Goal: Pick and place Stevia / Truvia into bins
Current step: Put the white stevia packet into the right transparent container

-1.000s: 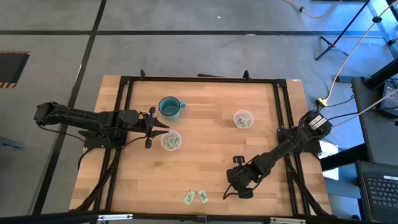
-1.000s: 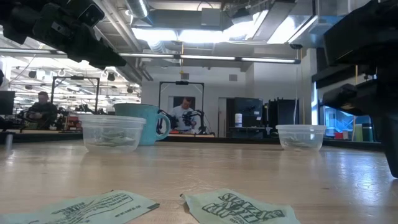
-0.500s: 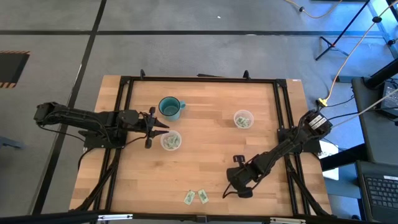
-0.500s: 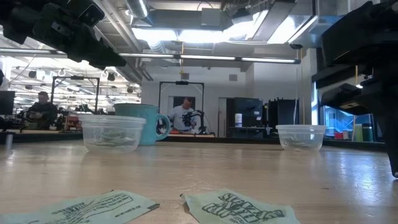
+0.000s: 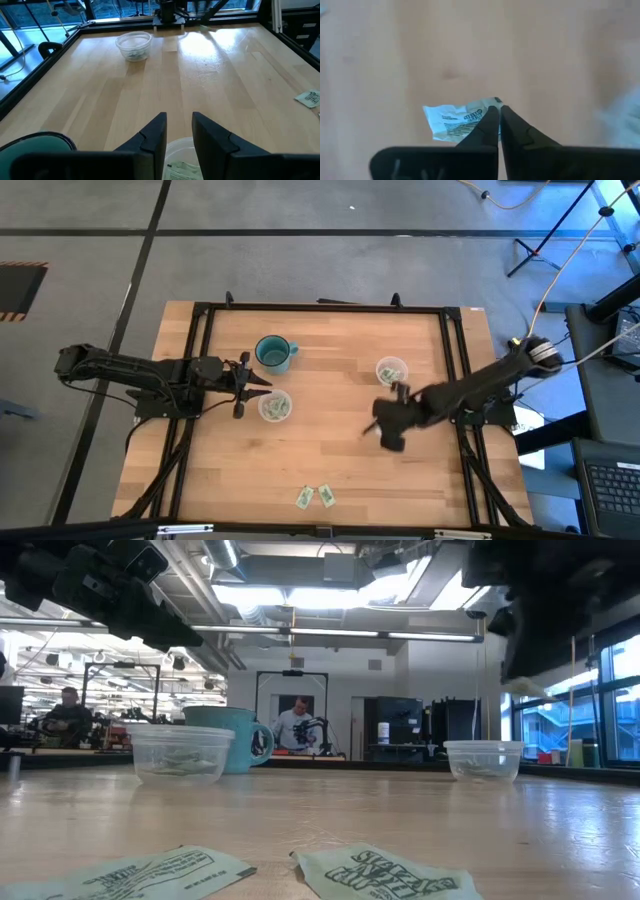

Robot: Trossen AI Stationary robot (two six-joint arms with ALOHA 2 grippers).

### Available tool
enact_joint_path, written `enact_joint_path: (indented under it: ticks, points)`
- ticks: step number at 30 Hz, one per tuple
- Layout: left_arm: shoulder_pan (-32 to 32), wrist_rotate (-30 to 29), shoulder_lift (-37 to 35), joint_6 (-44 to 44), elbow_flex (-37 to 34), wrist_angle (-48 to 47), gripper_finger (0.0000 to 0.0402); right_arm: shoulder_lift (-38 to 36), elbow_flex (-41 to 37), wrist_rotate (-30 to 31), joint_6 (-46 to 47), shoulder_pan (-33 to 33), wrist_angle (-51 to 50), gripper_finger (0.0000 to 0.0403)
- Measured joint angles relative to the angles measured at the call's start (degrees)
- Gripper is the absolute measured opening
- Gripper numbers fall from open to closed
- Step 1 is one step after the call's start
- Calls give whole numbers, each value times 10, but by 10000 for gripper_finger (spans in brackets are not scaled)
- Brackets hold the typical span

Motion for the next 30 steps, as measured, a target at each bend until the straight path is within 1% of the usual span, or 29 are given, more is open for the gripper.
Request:
enact_joint_path:
  ticks: [4,7,12,16,18,22,26,30]
  points:
    - [0,0,0,0,0,0,86,-50,-1,37,-17,-70,-69,3]
    - [0,0,0,1,0,0,86,-65,0,55,-50,-131,-96,3]
    - [0,0,0,1,0,-2,86,-66,-9,56,-120,-233,-75,3]
    - [0,1,0,1,0,-1,86,-59,-31,57,-144,-293,-66,3]
    - [0,1,0,0,0,-2,86,-54,-46,56,-155,-314,-63,3]
    - [0,1,0,1,0,-2,86,-53,-81,56,-175,-339,6,3]
    - [0,2,0,1,0,-2,86,-52,-106,38,-179,-352,43,3]
    - [0,2,0,1,0,-2,86,-52,-125,36,-178,-352,50,3]
